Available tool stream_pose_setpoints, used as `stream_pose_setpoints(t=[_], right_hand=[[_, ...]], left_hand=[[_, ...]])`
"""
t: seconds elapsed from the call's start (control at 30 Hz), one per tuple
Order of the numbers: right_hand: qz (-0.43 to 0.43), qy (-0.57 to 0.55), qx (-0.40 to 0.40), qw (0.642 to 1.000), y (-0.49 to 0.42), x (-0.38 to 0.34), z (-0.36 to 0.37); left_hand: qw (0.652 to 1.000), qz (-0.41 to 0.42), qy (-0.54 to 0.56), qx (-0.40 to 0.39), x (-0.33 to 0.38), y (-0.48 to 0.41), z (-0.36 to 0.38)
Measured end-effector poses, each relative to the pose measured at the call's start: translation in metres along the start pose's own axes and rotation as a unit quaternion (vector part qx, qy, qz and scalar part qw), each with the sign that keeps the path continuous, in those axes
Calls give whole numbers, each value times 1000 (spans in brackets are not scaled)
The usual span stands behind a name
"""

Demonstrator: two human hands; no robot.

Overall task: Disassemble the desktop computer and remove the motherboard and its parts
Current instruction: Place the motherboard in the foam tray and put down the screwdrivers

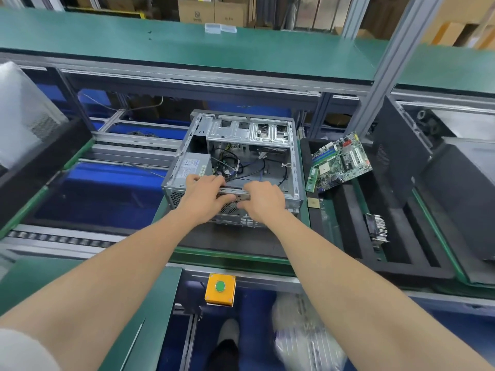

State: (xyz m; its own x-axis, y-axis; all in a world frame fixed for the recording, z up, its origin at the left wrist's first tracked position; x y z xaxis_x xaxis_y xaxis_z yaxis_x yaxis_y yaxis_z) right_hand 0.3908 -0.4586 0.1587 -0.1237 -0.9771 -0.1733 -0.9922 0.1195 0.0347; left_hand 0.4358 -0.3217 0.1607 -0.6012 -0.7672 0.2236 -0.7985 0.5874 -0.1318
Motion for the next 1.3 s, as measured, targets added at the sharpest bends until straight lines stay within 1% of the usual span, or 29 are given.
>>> stream_pose_setpoints(t=[0.07, 0.13, 0.23, 0.27, 0.3, 0.33, 0.37, 0.43, 0.47, 0.53, 0.57, 0.63, 0.7, 0.77, 0.87, 1.03, 1.1, 1.17, 1.23, 1.3], right_hand=[[0, -33, 22, 999, 6, 0, -5], [-5, -98, 66, 993, 15, 0, -11], [-67, -151, 162, 973, 37, -11, -23], [-93, -157, 187, 965, 46, -16, -25], [-114, -168, 202, 958, 55, -21, -24], [-128, -181, 200, 954, 63, -26, -19], [-132, -197, 179, 955, 69, -30, -10], [-109, -226, 97, 963, 80, -35, 21], [-85, -237, 50, 966, 85, -36, 40], [-8, -263, -36, 964, 99, -32, 83], [40, -278, -75, 957, 106, -27, 106], [127, -298, -144, 935, 122, -17, 152], [194, -318, -194, 907, 136, -10, 190], [237, -344, -208, 884, 143, -8, 214], [285, -360, -204, 865, 145, -8, 230], [338, -399, -220, 823, 145, -7, 247], [355, -410, -212, 813, 146, -5, 250], [376, -405, -200, 809, 146, -5, 251], [389, -389, -188, 814, 145, -5, 249], [382, -392, -178, 818, 144, -6, 251]], left_hand=[[999, -23, 22, 20, -2, 6, 0], [996, -44, 30, 66, -1, 15, -2], [981, -74, 48, 171, 5, 39, -11], [976, -75, 66, 193, 7, 48, -11], [973, -76, 97, 194, 9, 57, -7], [970, -85, 142, 177, 8, 65, 1], [963, -109, 194, 150, 6, 75, 12], [941, -181, 268, 100, -2, 99, 38], [932, -217, 280, 78, -7, 113, 52], [914, -281, 291, 19, -16, 141, 84], [903, -310, 298, -20, -20, 153, 101], [883, -349, 296, -106, -30, 175, 136], [867, -364, 292, -178, -38, 192, 163], [857, -357, 302, -214, -42, 197, 177], [844, -340, 334, -245, -43, 193, 191], [812, -377, 374, -244, -51, 191, 204], [810, -390, 364, -245, -53, 190, 206], [815, -400, 342, -241, -52, 188, 206], [819, -408, 330, -234, -51, 185, 205], [818, -404, 334, -237, -52, 184, 206]])
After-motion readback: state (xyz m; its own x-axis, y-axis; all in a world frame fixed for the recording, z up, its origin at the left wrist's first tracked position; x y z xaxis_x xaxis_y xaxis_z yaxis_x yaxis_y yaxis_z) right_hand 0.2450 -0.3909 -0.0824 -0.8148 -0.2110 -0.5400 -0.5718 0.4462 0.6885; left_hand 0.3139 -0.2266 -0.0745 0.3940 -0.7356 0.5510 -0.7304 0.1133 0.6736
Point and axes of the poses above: each hand's wrist, its own y-axis away from the middle knuckle, its own z-axis out of the palm, x = y × z, the point moved 8 cm from there along -y, towards the middle knuckle, and after that the axes turned 3 degrees about -x, right-handed, at the moved point
